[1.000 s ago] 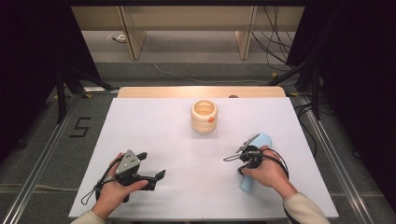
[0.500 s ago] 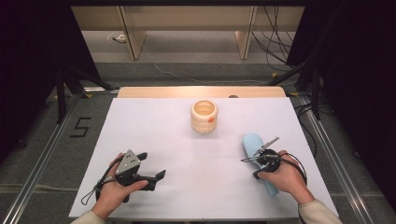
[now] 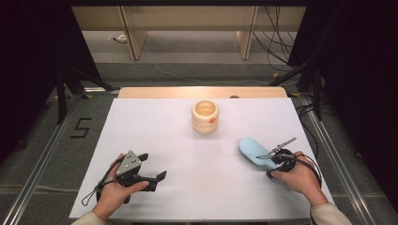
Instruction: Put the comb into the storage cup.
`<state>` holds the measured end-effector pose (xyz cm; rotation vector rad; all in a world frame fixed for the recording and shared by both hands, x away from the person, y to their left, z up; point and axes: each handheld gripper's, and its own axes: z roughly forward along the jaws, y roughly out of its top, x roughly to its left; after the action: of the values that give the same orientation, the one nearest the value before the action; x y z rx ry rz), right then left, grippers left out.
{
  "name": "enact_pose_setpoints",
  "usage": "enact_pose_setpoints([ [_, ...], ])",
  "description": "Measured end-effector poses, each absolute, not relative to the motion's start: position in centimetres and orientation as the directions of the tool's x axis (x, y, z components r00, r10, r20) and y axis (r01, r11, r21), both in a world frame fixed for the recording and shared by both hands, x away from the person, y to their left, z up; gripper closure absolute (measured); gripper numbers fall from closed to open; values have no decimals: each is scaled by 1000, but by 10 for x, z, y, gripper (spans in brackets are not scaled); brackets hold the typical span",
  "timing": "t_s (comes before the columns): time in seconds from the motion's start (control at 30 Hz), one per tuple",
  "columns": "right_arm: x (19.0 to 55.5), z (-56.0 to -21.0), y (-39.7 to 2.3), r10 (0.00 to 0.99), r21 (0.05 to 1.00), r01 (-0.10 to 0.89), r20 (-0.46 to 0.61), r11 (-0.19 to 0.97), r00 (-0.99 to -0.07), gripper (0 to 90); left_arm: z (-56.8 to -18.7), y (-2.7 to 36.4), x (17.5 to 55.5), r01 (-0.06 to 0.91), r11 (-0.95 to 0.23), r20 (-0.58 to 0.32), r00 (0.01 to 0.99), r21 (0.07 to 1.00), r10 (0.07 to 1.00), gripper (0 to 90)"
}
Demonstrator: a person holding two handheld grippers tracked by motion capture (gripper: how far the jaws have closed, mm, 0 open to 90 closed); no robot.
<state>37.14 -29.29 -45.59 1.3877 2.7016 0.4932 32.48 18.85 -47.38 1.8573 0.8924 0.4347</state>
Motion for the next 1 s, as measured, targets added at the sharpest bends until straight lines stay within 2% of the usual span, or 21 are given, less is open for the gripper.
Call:
enact_pose_setpoints([
  [0.37, 369, -454, -297, 795, 339, 772, 103, 538, -598, 899, -474, 189, 325, 388, -242, -87, 663, 889, 743, 50],
  [0.47, 368, -453, -299, 791, 349, 769, 111, 536, -602, 875, -474, 189, 325, 388, -242, -87, 663, 889, 743, 51],
  [0.6, 367, -454, -301, 777, 370, 759, 137, 535, -615, 810, -474, 189, 325, 388, -242, -87, 662, 889, 744, 51],
  [0.87, 361, -448, -305, 735, 465, 718, 186, 518, -652, 584, -474, 189, 325, 388, -245, -84, 662, 889, 745, 52],
  [1.0, 358, -443, -306, 699, 528, 680, 208, 509, -684, 435, -474, 189, 325, 389, -246, -83, 661, 888, 745, 52],
])
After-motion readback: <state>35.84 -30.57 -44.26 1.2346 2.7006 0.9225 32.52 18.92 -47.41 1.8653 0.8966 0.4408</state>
